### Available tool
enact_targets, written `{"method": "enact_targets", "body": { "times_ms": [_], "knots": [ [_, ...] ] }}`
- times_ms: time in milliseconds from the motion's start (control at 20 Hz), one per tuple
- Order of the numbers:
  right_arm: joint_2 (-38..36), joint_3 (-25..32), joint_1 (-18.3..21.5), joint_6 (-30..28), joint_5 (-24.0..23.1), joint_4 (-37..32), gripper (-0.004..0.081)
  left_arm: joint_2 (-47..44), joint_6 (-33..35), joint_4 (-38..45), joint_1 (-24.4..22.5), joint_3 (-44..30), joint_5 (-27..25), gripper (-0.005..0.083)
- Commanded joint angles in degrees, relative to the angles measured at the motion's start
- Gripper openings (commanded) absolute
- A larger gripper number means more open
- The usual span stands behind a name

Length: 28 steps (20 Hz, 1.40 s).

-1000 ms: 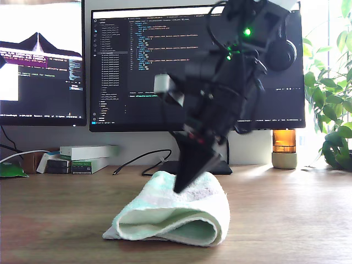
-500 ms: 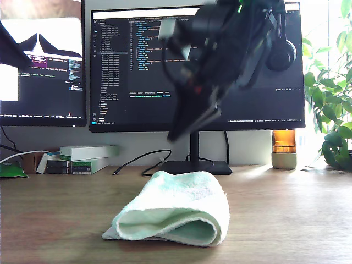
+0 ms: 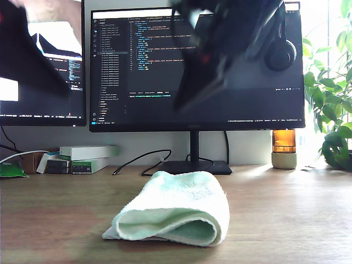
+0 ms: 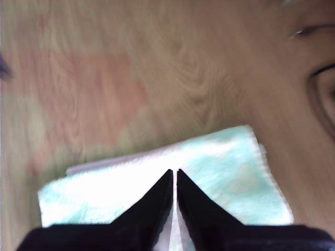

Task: Fold the tea towel to a neat square and place it to the right

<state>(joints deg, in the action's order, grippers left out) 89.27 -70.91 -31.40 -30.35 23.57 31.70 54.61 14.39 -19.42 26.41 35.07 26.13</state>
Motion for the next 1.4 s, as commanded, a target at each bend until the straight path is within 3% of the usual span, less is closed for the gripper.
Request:
{"method": "enact_targets", "body": {
  "times_ms": [0, 250, 450, 600, 750, 900, 1000, 1150, 1350],
  "knots": [
    [-3.34, 8.15, 1.03, 2.38, 0.02, -3.82, -0.0011, 0.68, 0.68, 2.67, 0.00, -0.98, 1.09, -0.0021],
    [-18.51, 26.45, 1.01, 6.60, -5.40, -16.70, -0.0011, 7.32, 2.19, 7.56, 0.00, -0.98, 6.95, -0.0021],
    [-29.81, 37.81, -0.07, 6.58, -13.60, -18.86, -0.0011, 13.88, 2.21, 11.02, 0.02, -0.98, 11.15, -0.0021],
    [-35.89, 43.91, -3.50, 0.42, -19.80, -20.02, -0.0011, 18.69, 1.92, 13.97, 0.42, -0.98, 13.35, -0.0021],
    [-35.45, 45.57, -9.01, -10.34, -21.03, -17.16, -0.0011, 23.71, 1.40, 15.12, 1.95, -0.87, 14.53, -0.0021],
    [-32.37, 45.57, -12.76, -25.27, -19.78, -17.25, -0.0010, 27.80, -0.31, 18.36, 3.58, -0.70, 17.25, -0.0021],
    [-29.42, 45.55, -14.23, -28.89, -18.12, -17.92, 0.0064, 29.40, -2.60, 20.22, 4.48, -0.44, 18.05, -0.0021],
    [-24.20, 45.55, -15.56, -36.20, -15.32, -19.71, 0.0296, 31.65, -5.84, 23.47, 5.11, -0.33, 18.03, -0.0021],
    [-19.78, 45.51, -15.80, -39.30, -15.37, -24.20, 0.0306, 35.19, -8.55, 27.82, 5.09, 0.04, 15.39, -0.0021]
  ]
}}
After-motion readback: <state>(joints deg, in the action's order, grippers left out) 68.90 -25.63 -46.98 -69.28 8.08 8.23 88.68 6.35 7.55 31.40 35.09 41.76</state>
